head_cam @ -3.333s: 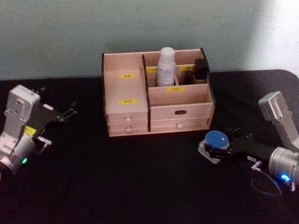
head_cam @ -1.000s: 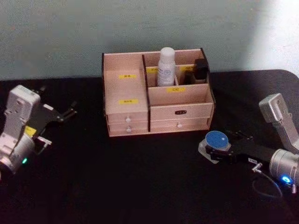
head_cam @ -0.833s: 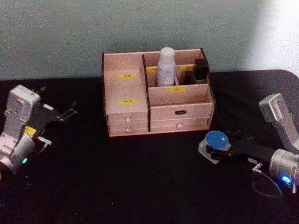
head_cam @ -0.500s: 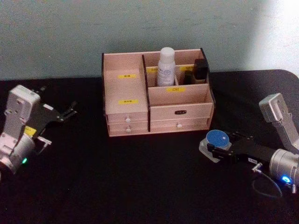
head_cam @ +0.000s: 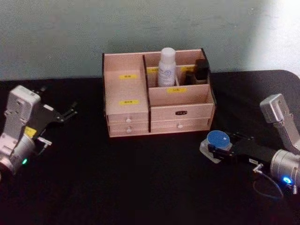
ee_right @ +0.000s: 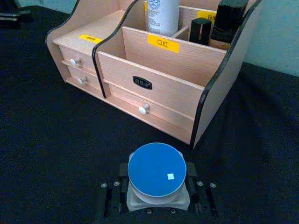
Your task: Pick up the facial cleanser and watermelon frost from the table and place them into the tiered storage box.
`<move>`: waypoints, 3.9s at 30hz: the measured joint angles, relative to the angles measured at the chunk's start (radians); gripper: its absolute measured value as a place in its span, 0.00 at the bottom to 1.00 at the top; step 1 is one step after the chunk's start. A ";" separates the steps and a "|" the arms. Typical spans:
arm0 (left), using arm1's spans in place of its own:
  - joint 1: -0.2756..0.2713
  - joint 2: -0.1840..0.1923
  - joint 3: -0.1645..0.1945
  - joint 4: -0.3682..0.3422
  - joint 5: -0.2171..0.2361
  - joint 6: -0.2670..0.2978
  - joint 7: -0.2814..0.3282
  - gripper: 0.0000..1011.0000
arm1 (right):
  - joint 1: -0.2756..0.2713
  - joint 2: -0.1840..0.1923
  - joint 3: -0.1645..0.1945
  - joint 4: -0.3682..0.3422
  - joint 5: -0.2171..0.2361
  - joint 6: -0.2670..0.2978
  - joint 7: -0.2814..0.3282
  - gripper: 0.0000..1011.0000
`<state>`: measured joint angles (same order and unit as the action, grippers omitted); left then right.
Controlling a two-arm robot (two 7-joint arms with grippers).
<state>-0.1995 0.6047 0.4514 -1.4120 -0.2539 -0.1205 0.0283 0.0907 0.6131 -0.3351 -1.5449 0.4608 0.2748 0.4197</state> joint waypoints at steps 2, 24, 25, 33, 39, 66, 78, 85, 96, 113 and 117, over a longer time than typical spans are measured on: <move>0.000 0.000 0.000 0.000 0.000 0.000 0.000 0.99 | 0.000 0.000 0.000 0.000 0.000 0.000 0.000 0.72; 0.000 0.000 0.000 0.000 0.000 0.000 0.000 0.99 | -0.018 0.030 0.010 -0.072 0.052 0.002 0.037 0.72; 0.000 0.000 0.000 0.000 0.000 0.000 0.000 0.99 | -0.017 0.032 0.008 -0.077 0.054 0.002 0.040 0.72; 0.000 0.000 0.000 0.000 0.000 0.000 0.000 0.99 | 0.029 0.028 -0.031 -0.101 0.057 -0.005 0.057 0.72; 0.000 0.000 0.000 0.000 0.000 0.000 0.000 0.99 | 0.083 0.012 -0.070 -0.096 0.042 -0.011 0.068 0.72; 0.000 0.000 0.000 0.000 0.000 0.000 0.000 0.99 | 0.340 -0.123 -0.207 0.070 -0.025 -0.013 0.116 0.72; 0.000 0.000 0.000 0.000 0.000 0.000 0.000 0.99 | 0.432 -0.199 -0.251 0.162 -0.038 -0.014 0.130 0.72; 0.000 0.000 0.000 0.000 0.000 0.000 0.000 0.99 | 0.482 -0.246 -0.274 0.230 -0.043 -0.015 0.139 0.72; 0.000 0.000 0.000 0.000 0.000 0.000 0.000 0.99 | 0.543 -0.306 -0.296 0.331 -0.056 -0.026 0.146 0.72; 0.000 0.000 0.000 0.000 0.000 0.000 0.000 0.99 | 0.591 -0.362 -0.304 0.447 -0.083 -0.039 0.149 0.72; 0.000 0.000 0.000 0.000 0.000 0.000 0.000 0.99 | 0.598 -0.372 -0.304 0.466 -0.087 -0.042 0.149 0.72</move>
<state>-0.1995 0.6047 0.4514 -1.4120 -0.2539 -0.1206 0.0283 0.6891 0.2414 -0.6393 -1.0787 0.3733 0.2329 0.5691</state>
